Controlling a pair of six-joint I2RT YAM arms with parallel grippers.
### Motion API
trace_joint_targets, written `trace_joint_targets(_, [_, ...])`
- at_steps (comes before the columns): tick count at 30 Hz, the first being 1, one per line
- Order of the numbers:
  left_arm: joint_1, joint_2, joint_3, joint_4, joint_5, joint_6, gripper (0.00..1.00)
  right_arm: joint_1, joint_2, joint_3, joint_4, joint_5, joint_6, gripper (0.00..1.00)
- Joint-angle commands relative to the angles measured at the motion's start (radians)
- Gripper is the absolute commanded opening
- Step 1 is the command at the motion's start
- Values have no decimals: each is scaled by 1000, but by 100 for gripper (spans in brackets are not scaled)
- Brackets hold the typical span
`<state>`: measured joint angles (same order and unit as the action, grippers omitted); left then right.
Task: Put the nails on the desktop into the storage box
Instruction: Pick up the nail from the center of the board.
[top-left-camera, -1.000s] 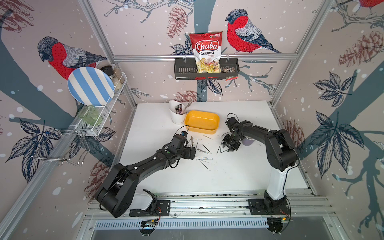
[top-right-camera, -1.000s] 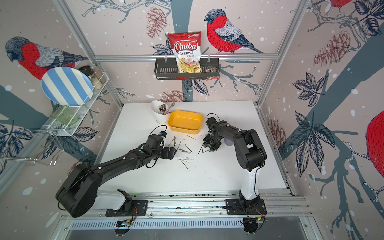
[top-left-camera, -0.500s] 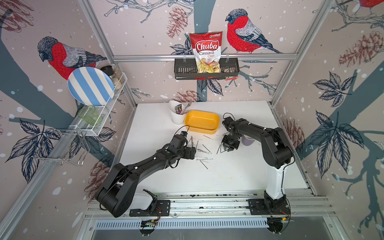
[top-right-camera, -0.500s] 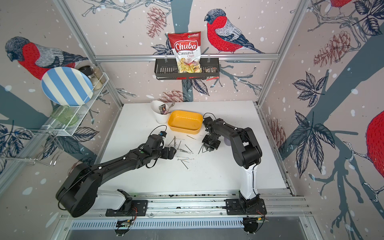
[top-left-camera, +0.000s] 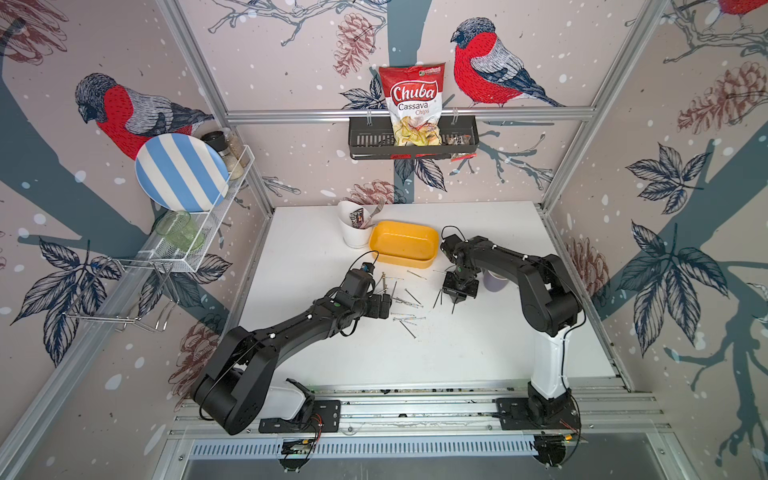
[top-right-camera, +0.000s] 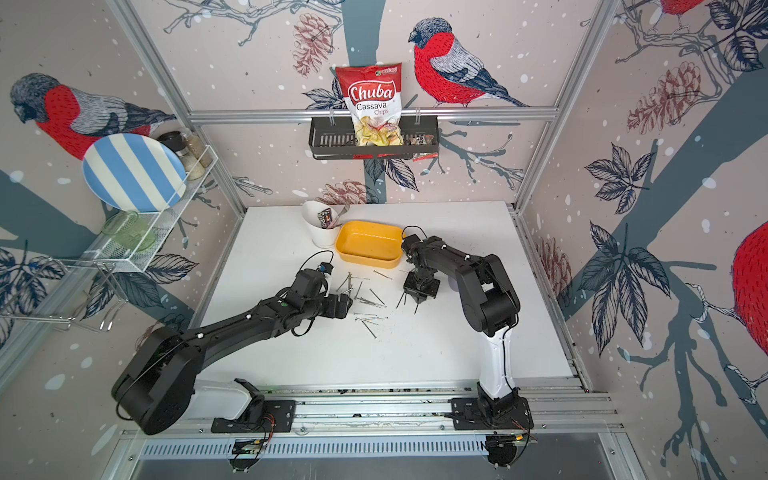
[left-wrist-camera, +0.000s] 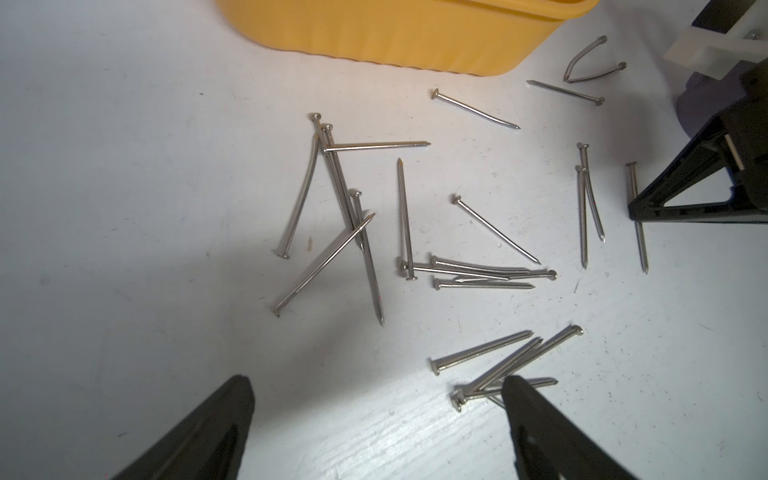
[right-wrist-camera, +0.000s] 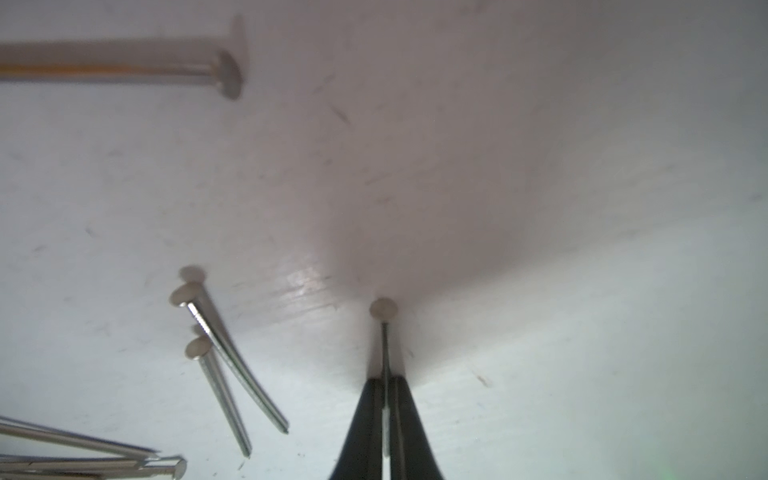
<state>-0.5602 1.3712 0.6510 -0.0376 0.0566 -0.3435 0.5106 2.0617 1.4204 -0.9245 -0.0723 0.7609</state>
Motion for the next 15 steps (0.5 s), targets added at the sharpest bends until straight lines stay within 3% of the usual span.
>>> trace_joint_targets(1, [-1,0,9,10,-1,-3,95,11,52,-28,98,169,-34,0])
trace_joint_targets(15, [7,-14,48,-14,6,-5,95,14,-157,-41,177,221,-136,0])
